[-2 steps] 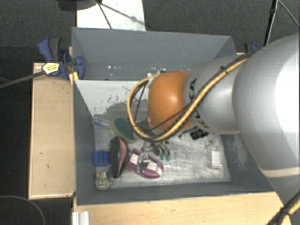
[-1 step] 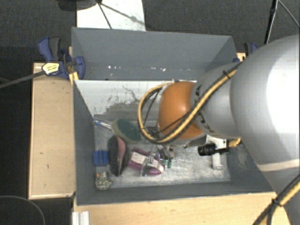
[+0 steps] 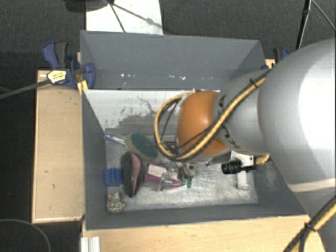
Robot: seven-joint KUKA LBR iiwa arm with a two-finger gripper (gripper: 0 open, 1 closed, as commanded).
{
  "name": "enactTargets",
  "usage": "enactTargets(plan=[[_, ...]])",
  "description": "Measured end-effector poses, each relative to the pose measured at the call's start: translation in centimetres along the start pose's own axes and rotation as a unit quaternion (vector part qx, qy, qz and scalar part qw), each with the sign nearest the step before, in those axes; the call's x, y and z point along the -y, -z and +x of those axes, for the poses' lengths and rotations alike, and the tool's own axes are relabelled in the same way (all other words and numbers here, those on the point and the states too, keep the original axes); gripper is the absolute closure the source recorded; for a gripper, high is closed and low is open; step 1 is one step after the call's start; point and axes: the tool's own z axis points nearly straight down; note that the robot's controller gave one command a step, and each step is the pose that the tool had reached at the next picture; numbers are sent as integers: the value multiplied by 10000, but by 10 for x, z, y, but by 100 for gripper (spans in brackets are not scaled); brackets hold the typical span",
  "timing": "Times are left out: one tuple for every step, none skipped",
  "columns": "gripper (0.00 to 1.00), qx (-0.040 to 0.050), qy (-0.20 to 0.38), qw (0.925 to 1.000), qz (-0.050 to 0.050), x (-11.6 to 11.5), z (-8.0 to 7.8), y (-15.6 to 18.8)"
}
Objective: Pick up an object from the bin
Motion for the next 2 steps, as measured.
enactTargets(plan=[[100, 46, 18, 10000, -23, 4, -2, 113], [100, 27, 1640, 9865, -6, 6, 3, 152]])
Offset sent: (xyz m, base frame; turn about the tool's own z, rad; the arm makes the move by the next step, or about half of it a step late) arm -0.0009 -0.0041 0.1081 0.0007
